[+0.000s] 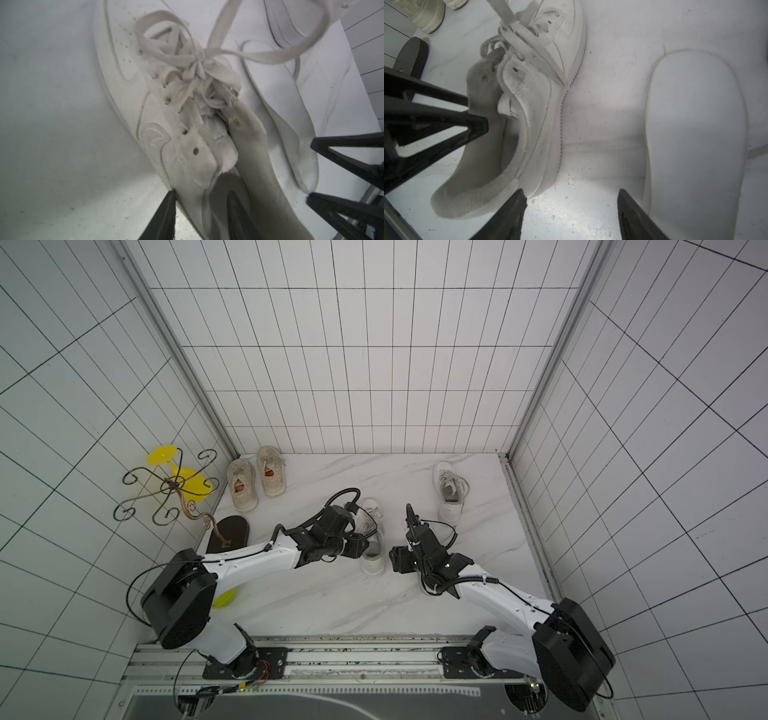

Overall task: Remove the insole from the shoe
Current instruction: Untie the shoelace on the shoe.

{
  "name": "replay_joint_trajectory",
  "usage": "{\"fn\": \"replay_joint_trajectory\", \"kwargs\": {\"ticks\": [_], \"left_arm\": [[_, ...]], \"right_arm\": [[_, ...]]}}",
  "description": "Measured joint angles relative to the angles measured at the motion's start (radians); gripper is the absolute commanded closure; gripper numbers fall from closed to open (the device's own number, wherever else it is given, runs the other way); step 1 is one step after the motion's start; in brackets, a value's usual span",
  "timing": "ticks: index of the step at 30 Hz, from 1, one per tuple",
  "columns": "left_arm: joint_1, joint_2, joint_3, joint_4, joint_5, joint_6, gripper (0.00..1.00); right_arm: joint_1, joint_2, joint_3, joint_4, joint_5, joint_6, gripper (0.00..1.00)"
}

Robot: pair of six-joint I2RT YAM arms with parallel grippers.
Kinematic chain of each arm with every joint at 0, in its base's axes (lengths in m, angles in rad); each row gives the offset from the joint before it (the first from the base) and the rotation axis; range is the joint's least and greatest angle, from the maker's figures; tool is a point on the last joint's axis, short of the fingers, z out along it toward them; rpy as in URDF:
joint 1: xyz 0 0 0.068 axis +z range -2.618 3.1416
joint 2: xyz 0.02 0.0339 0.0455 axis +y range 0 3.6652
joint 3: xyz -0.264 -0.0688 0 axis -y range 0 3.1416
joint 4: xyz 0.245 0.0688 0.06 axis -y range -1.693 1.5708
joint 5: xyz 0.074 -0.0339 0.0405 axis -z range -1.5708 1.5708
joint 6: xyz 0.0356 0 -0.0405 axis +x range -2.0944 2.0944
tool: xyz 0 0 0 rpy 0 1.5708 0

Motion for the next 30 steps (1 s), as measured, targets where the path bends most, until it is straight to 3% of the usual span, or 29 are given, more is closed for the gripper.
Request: {"fn": "replay_joint_trajectory", "kwargs": {"ticks": [4,7,9,13,15,18,21,30], "left_arm": [[-0.001,0.023,0.014,-0.005,-0.021,-0.002,0.61],[-0.001,0.052,0.039,-0.006,-0.042,-0.004,0.53],[0.0,0.071,0.055,-0.01,-0.058,-0.002,0.53],[0.0,0.117,0.098,-0.03,-0.09,0.011,0.73],[0.0,0.127,0.119,-0.038,-0.116,0.019,0.87],[0.005,0.129,0.126,-0.045,-0.143,0.05,1.0],[0.006,0.125,0.121,-0.037,-0.131,0.095,1.0],[0.006,0.036,-0.021,0.079,-0.068,0.185,1.0]], "right_arm": [[-0.027,0.018,0.049,0.001,-0.035,-0.028,0.33],[-0.041,0.018,0.072,0.005,-0.049,-0.038,0.33],[-0.046,0.016,0.076,0.006,-0.054,-0.042,0.33],[-0.048,0.016,0.076,0.005,-0.058,-0.045,0.34],[-0.05,0.012,0.076,0.004,-0.061,-0.046,0.38],[-0.06,0.001,0.076,0.002,-0.079,-0.055,0.44],[-0.077,-0.019,0.076,0.0,-0.113,-0.069,0.5],[-0.092,-0.069,0.076,0.001,-0.188,-0.093,0.51]]}}
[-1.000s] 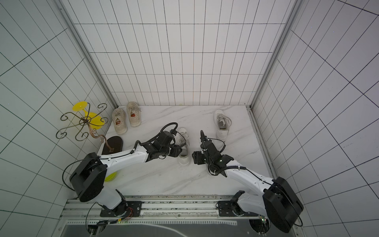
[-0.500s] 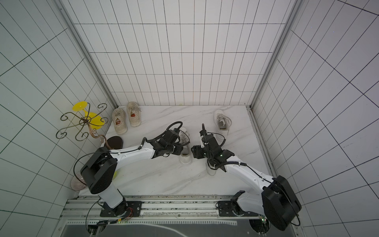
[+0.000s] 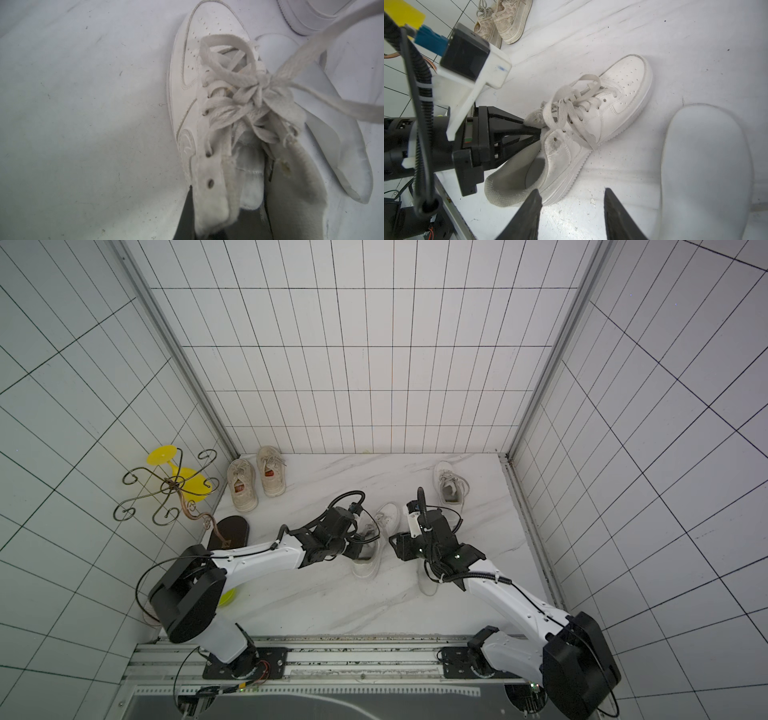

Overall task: Remove the insole from the shoe
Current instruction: Untie the shoelace on the shoe.

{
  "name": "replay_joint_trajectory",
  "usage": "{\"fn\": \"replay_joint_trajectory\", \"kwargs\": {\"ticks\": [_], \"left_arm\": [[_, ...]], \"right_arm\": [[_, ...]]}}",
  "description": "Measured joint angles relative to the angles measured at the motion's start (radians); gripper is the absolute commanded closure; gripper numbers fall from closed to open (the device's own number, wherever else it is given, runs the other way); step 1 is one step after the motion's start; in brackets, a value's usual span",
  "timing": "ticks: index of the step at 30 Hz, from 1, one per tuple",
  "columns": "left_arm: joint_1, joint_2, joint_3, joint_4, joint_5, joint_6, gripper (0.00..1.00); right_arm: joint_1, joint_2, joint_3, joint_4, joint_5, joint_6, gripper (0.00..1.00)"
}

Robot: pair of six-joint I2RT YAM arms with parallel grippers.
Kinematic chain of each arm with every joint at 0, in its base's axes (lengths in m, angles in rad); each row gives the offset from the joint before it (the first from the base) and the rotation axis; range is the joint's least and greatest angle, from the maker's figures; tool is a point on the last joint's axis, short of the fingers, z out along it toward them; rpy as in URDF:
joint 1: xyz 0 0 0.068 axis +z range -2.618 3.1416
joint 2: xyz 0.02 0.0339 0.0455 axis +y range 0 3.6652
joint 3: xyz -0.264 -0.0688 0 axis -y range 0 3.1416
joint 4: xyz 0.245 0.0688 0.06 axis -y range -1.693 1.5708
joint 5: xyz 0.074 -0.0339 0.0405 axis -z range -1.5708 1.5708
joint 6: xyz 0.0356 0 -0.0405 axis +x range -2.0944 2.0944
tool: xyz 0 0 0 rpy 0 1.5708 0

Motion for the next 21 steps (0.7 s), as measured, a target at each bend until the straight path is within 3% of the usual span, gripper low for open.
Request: {"fn": "replay_joint_trajectory", "kwargs": {"ticks": [12,21], "left_arm": [[0.0,-0.006,-0.045,0.104,0.105,0.06,1.0],[-0.003,-0.006,-0.047,0.112,0.12,0.068,1.0]], "right_arm": [[-0.02,0.046,0.0,0.011,-0.059,-0.023,0.69],[-0.02,0.093,0.0,0.032,-0.084,-0.024,0.74]]}}
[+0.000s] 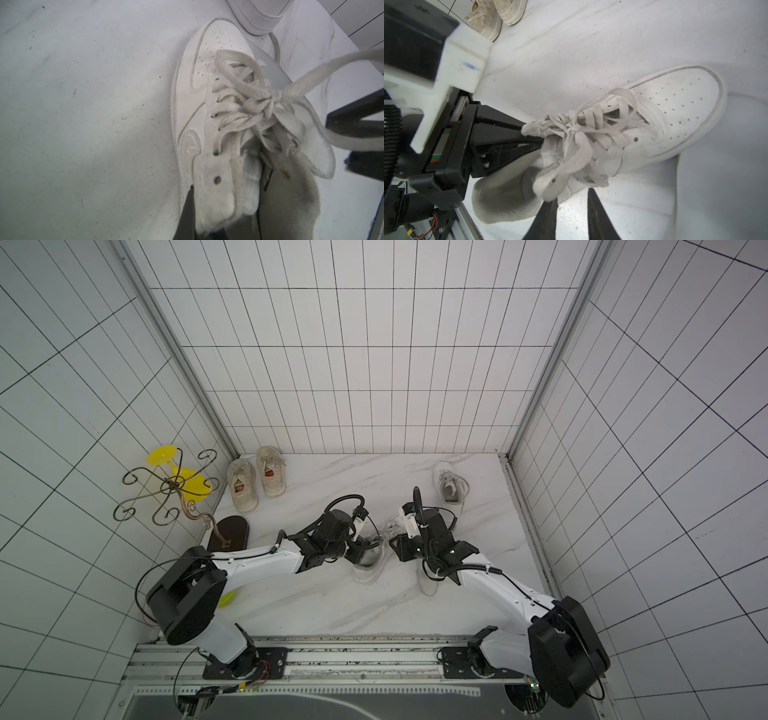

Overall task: Remove the insole from the shoe
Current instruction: Untie the shoelace on the shoe.

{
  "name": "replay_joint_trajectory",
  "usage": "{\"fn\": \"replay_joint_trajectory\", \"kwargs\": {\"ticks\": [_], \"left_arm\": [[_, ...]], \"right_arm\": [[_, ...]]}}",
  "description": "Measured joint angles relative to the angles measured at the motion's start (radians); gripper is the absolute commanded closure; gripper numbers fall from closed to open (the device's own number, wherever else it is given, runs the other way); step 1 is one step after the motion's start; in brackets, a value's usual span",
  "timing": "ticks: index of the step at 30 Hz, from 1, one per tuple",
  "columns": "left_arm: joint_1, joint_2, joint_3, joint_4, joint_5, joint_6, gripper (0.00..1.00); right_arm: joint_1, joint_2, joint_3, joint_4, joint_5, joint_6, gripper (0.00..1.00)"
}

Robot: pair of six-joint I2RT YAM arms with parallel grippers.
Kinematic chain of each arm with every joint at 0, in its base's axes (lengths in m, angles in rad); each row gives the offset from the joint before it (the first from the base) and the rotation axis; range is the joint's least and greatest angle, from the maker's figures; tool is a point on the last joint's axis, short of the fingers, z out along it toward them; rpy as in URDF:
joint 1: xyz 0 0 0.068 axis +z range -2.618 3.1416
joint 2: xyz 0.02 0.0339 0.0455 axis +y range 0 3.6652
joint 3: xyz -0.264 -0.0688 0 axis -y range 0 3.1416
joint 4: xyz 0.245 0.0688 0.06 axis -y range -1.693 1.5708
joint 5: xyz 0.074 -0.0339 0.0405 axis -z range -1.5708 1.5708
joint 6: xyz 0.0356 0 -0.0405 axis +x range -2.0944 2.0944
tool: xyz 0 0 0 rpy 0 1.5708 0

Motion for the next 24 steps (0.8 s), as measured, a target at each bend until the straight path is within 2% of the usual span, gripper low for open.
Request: {"fn": "replay_joint_trajectory", "kwargs": {"ticks": [10,14,19,22,24], "left_arm": [[-0.017,0.0,0.0,0.0,0.0,0.009,1.0],[-0.023,0.0,0.0,0.0,0.0,0.01,1.0],[-0.03,0.0,0.0,-0.001,-0.001,0.011,1.0],[-0.033,0.0,0.0,-0.001,-0.004,0.015,1.0],[-0.035,0.0,0.0,-0.002,-0.007,0.016,1.0]], "right_arm": [[0.0,0.038,0.0,0.024,-0.024,0.004,0.81],[0.0,0.044,0.0,0.037,-0.034,0.005,0.82],[0.0,0.056,0.0,0.048,-0.037,0.011,0.76],[0.0,0.063,0.0,0.05,-0.034,0.012,0.81],[0.0,0.064,0.0,0.05,-0.022,0.014,0.88]]}}
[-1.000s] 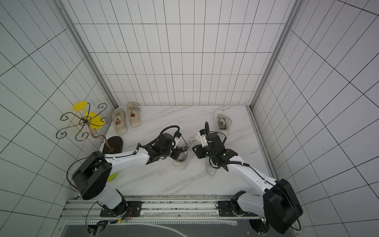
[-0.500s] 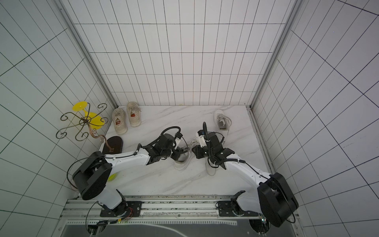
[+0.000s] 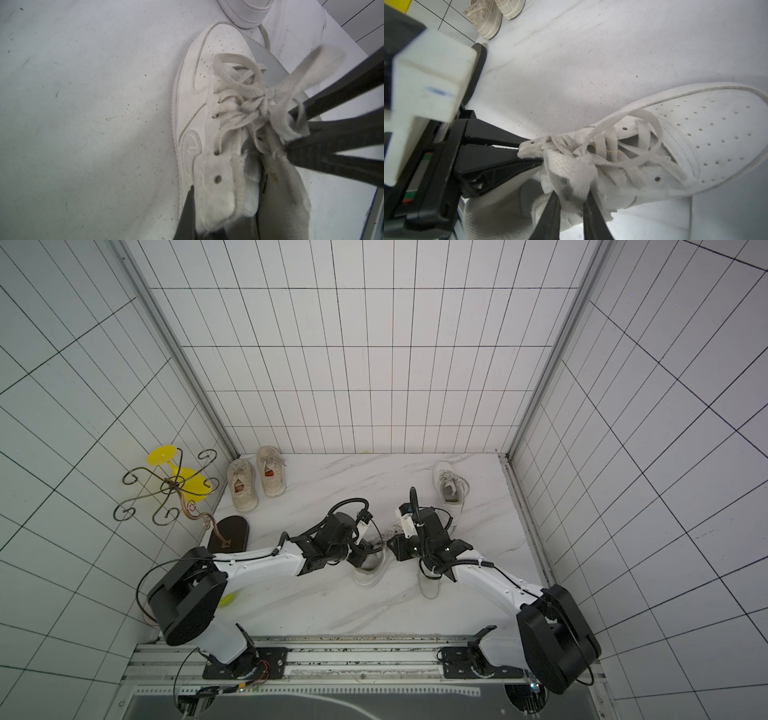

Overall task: Remove the insole from the shoe
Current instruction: Untie the shoelace on the shoe.

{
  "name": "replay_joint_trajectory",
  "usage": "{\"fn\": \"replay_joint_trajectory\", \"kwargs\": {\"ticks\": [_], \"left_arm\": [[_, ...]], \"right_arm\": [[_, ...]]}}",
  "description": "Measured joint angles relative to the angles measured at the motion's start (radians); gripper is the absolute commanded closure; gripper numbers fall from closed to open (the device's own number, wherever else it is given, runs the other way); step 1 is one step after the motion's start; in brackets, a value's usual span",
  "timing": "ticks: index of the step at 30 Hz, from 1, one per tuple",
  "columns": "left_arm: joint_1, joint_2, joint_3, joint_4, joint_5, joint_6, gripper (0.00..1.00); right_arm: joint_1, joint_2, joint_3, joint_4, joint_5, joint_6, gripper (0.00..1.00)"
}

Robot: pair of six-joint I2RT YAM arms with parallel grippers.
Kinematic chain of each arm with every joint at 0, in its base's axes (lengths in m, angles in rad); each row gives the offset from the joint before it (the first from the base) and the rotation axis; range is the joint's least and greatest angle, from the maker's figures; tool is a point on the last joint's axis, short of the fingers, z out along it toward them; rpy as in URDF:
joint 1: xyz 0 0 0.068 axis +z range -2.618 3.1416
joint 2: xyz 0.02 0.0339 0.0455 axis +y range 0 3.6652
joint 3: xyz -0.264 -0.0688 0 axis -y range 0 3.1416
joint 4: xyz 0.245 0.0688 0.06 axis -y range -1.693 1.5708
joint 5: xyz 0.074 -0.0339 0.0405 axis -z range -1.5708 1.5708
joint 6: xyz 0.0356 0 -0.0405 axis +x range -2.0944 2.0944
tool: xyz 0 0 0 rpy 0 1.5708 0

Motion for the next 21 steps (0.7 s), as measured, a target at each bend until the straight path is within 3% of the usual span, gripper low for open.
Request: {"fn": "replay_joint_trajectory", "kwargs": {"ticks": [12,17,21], "left_arm": [[0.011,-0.035,-0.033,-0.004,-0.121,-0.057,1.0],[0.087,-0.068,-0.076,0.008,-0.076,-0.094,1.0],[0.091,-0.074,-0.082,0.011,-0.061,-0.1,1.0]], "right_arm": [[0.003,-0.028,0.0,-0.018,0.059,-0.001,1.0],[0.01,-0.059,0.0,-0.019,0.091,-0.001,1.0],[0.013,-0.06,0.0,-0.023,0.103,0.0,1.0]]}}
